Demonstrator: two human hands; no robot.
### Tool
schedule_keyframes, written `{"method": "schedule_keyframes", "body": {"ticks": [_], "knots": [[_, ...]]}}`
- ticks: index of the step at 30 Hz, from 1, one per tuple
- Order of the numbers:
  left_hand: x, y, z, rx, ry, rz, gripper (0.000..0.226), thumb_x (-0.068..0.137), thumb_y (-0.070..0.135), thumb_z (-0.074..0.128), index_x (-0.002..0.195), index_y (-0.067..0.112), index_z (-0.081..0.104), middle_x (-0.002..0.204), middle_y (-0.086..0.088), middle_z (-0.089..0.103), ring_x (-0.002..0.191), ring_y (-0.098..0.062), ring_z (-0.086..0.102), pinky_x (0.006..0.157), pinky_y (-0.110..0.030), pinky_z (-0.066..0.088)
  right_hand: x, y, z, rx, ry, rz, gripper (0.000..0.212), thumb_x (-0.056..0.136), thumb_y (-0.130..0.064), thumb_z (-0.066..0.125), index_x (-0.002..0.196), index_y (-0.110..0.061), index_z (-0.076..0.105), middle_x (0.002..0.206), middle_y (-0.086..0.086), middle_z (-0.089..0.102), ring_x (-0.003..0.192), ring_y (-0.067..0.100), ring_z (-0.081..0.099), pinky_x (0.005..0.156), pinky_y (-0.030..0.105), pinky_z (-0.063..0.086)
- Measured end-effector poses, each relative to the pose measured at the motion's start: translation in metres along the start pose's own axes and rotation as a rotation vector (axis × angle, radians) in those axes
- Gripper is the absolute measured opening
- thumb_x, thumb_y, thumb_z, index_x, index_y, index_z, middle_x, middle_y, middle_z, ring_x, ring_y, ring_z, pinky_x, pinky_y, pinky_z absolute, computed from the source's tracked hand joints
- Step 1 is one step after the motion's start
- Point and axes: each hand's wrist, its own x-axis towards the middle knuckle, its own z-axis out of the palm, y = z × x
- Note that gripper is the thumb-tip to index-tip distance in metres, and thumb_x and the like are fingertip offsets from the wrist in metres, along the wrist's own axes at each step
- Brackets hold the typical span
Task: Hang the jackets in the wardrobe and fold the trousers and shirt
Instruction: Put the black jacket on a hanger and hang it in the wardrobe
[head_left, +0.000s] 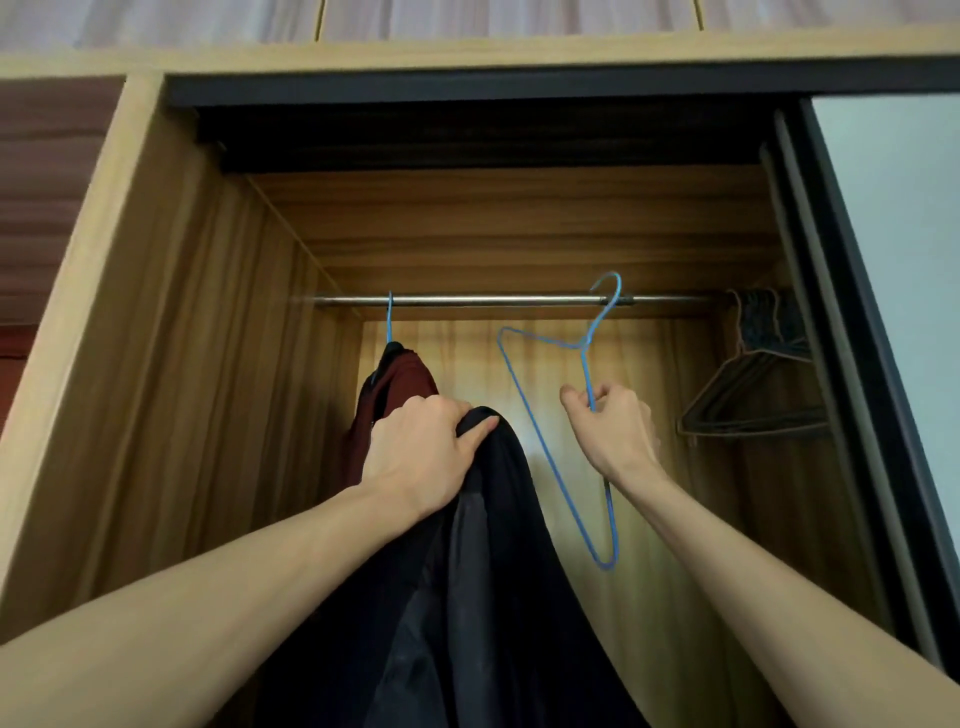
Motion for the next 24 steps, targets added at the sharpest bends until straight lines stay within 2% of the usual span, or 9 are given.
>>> {"method": "schedule_keyframes", "body": {"ticks": [4,6,9,11,13,15,19,21,24], "knots": [[-0.011,-0.003,-0.014,-0.041,-0.033,0.018,0.045,0.104,0.06,0.046,0.095,0.027,0.075,0.086,0.004,0.072,0.087,-0.024,0.068,0.079,-0.043,0.056,-0.019,-0.004,0.002,-0.044,-0.052,-0.021,0.047,0.101,-0.041,0.054,0.089,0.003,0.067,0.088,0.021,0.071,0.085,0.042,0.063,0.058,0.036,0.038],[-0.017,-0.005,-0.021,-0.062,-0.04,0.023,0.044,0.104,0.06,0.046,0.1,0.027,0.076,0.09,0.004,0.073,0.089,-0.024,0.068,0.08,-0.043,0.057,-0.03,-0.005,-0.001,-0.098,-0.037,-0.052,0.048,0.103,-0.037,0.051,0.087,0.005,0.067,0.088,0.021,0.071,0.083,0.041,0.063,0.057,0.037,0.042],[-0.03,-0.008,-0.031,-0.082,-0.063,0.01,0.045,0.103,0.059,0.05,0.088,0.025,0.073,0.082,0.002,0.07,0.084,-0.027,0.067,0.076,-0.043,0.055,-0.045,-0.006,-0.017,-0.063,0.003,-0.085,0.045,0.102,-0.034,0.054,0.074,-0.002,0.069,0.071,0.011,0.068,0.073,0.033,0.061,0.052,0.028,0.038],[-0.039,-0.009,-0.036,-0.141,-0.081,-0.016,0.049,0.102,0.057,0.055,0.069,0.021,0.063,0.07,0.002,0.063,0.076,-0.028,0.063,0.066,-0.04,0.05,-0.055,-0.007,-0.036,-0.012,0.02,-0.117,0.044,0.102,-0.034,0.057,0.065,-0.013,0.069,0.052,-0.002,0.054,0.056,0.02,0.052,0.053,0.029,0.036],[-0.047,-0.01,-0.04,-0.234,-0.086,-0.057,0.055,0.099,0.054,0.061,0.058,0.019,0.051,0.061,0.002,0.057,0.067,-0.026,0.058,0.058,-0.036,0.038,-0.07,-0.005,-0.059,0.12,0.01,-0.139,0.041,0.104,-0.032,0.058,0.067,-0.017,0.069,0.044,-0.009,0.039,0.046,0.009,0.035,0.051,0.03,0.029],[-0.054,-0.013,-0.045,-0.299,-0.115,-0.08,0.059,0.097,0.052,0.066,0.053,0.018,0.046,0.054,0.006,0.051,0.058,-0.021,0.053,0.054,-0.034,0.032,-0.088,-0.002,-0.081,0.312,-0.011,-0.131,0.038,0.106,-0.031,0.058,0.073,-0.017,0.069,0.043,-0.011,0.034,0.041,0.004,0.028,0.046,0.021,0.026],[-0.071,-0.027,-0.06,-0.43,-0.265,-0.082,0.063,0.096,0.041,0.072,0.045,0.018,0.044,0.044,0.012,0.041,0.045,-0.009,0.037,0.053,-0.03,0.03,-0.125,-0.002,-0.123,0.708,-0.285,0.06,0.038,0.106,-0.037,0.056,0.075,-0.016,0.063,0.039,-0.008,0.023,0.029,0.006,0.018,0.039,0.021,0.016],[-0.082,-0.034,-0.071,-0.551,-0.35,-0.126,0.055,0.097,0.034,0.074,0.05,0.019,0.05,0.052,0.006,0.044,0.049,-0.013,0.038,0.055,-0.029,0.034,-0.144,-0.006,-0.137,0.735,-0.461,0.125,0.038,0.103,-0.039,0.056,0.073,-0.016,0.062,0.036,-0.009,0.022,0.025,0.004,0.016,0.04,0.024,0.011],[-0.098,-0.04,-0.087,-0.647,-0.42,-0.206,0.057,0.096,0.025,0.076,0.052,0.009,0.043,0.05,0.001,0.039,0.044,-0.011,0.034,0.048,-0.025,0.033,-0.172,-0.014,-0.149,0.626,-0.668,0.122,0.037,0.099,-0.036,0.058,0.072,-0.011,0.065,0.035,-0.009,0.024,0.024,0.002,0.016,0.041,0.025,0.01]]}}
